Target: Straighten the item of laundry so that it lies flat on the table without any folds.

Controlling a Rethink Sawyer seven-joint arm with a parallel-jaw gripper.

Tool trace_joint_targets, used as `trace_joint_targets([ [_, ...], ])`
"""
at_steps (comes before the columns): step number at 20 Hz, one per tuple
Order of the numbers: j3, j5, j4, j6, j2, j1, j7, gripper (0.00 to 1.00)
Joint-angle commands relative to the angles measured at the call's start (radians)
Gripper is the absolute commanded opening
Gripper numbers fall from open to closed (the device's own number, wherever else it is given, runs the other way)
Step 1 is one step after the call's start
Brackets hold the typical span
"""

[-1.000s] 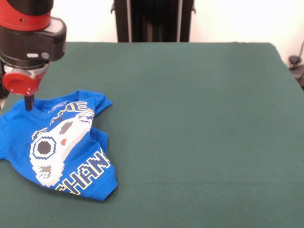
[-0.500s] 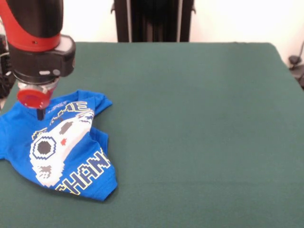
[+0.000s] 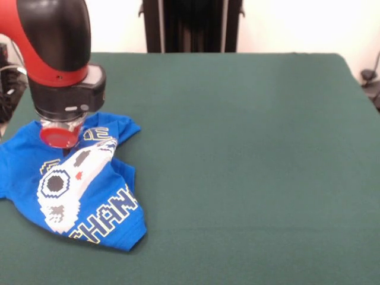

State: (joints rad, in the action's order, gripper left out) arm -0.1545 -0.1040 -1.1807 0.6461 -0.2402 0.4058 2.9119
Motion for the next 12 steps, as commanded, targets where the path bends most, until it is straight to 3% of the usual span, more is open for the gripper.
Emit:
trace_joint_targets([
  [1,0.141,0.056,-0.115,-0.044,0.064,-0.031,0.031,0.00],
  [8,0.114,0.045,-0.145,-0.077,0.056,-0.043,0.049,0.00],
  [12,0.105,0.080,-0.212,-0.063,0.005,-0.060,0.106,0.00],
])
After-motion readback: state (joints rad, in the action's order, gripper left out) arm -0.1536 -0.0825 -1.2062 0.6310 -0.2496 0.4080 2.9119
